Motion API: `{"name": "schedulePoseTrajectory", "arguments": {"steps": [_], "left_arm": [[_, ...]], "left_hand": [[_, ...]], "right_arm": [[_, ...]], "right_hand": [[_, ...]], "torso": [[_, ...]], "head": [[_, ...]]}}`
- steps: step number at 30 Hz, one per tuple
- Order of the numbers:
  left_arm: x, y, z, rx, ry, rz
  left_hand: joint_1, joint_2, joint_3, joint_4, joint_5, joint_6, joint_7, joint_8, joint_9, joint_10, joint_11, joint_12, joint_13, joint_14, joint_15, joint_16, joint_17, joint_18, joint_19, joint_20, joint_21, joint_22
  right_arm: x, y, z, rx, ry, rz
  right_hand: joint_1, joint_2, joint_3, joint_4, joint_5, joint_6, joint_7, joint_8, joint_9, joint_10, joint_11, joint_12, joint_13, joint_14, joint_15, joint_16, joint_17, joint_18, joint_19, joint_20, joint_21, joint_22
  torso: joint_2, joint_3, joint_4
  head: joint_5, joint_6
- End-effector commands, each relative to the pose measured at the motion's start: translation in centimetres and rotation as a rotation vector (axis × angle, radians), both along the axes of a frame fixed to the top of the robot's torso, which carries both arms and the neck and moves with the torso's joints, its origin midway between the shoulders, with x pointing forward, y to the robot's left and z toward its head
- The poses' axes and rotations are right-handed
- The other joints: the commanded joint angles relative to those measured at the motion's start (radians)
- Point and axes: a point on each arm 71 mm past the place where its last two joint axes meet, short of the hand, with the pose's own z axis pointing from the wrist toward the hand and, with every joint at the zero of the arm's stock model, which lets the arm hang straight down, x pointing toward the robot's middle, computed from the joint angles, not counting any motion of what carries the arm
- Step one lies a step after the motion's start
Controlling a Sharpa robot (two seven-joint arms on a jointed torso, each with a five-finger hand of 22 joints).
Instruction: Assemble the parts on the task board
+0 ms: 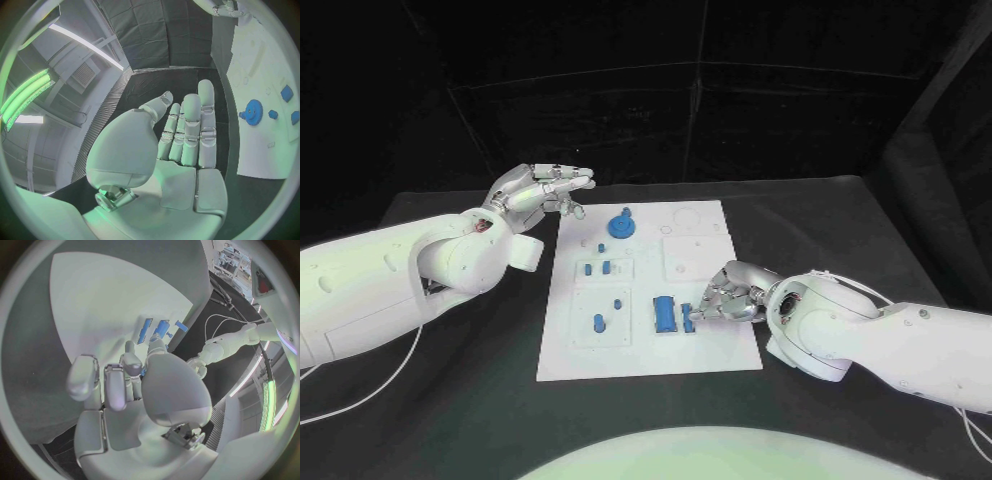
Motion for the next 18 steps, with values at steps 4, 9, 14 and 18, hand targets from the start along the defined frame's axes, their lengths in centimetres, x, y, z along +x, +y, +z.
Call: {"name": "schedulePoseTrajectory", "arguments": {"steps": [4,9,14,18], "left_arm": [[0.3,0.2,0.1,-0.005,-0.021,0.014],[0.9,0.7,-0.1,0.0,-0.032,0.05],[2.0,1.6,-0.7,-0.004,-0.035,0.096],[2.8,2.2,-1.3,-0.016,-0.035,0.144]], "left_hand": [[0.0,0.01,-0.009,0.001,-0.001,0.0,-0.006,0.01,0.001,-0.003,-0.003,0.012,0.001,-0.016,0.0,0.001,-0.004,0.005,-0.005,0.003,-0.01,-0.004],[0.0,0.015,-0.016,0.003,-0.002,0.008,-0.006,0.019,0.0,0.006,-0.001,0.015,-0.003,-0.105,0.008,-0.105,-0.058,0.005,-0.089,0.009,-0.079,-0.042],[0.004,0.024,0.011,0.008,-0.001,0.022,0.0,0.019,-0.002,0.044,0.012,-0.034,-0.007,-0.175,0.04,-0.416,-0.203,0.003,-0.232,0.046,-0.226,-0.139],[-0.028,0.01,0.013,0.03,0.001,0.021,0.002,0.007,-0.002,0.071,0.014,-0.091,-0.006,-0.175,0.069,-0.588,-0.268,0.004,-0.277,0.076,-0.306,-0.206]], "right_arm": [[2.0,-1.2,1.3,0.403,-0.012,-0.02],[5.4,-3.1,2.2,0.632,-0.014,-0.09],[9.3,-4.3,2.1,0.821,-0.048,-0.163],[11.5,-4.7,1.9,0.89,-0.111,-0.215]], "right_hand": [[0.081,0.028,0.007,-0.04,0.05,-0.03,0.017,-0.02,-0.013,-0.137,0.021,-0.227,-0.201,0.0,0.019,-0.142,-0.191,0.035,-0.112,0.015,-0.151,-0.25],[0.181,0.074,0.028,-0.072,0.081,-0.06,0.058,-0.061,-0.038,-0.349,0.065,-0.563,-0.455,-0.249,0.067,-0.693,-0.725,0.076,-0.338,0.055,-0.523,-0.652],[0.26,0.092,0.042,-0.076,0.038,-0.025,0.097,-0.15,-0.103,-0.322,0.123,-0.83,-0.751,-0.353,0.138,-1.063,-0.945,0.09,-0.421,0.128,-0.838,-0.847],[0.276,0.095,0.047,-0.082,0.033,0.019,0.091,-0.207,-0.149,-0.259,0.122,-0.911,-0.894,-0.344,0.157,-1.202,-1.055,0.086,-0.397,0.155,-0.965,-0.93]], "torso": [[-0.02,-0.008,0.0026],[-0.046,-0.0157,0.0011],[-0.077,-0.0227,-0.0029],[-0.091,-0.0221,-0.0056]], "head": [[-0.008,0.015],[-0.01,0.028],[-0.005,0.051],[-0.005,0.065]]}}
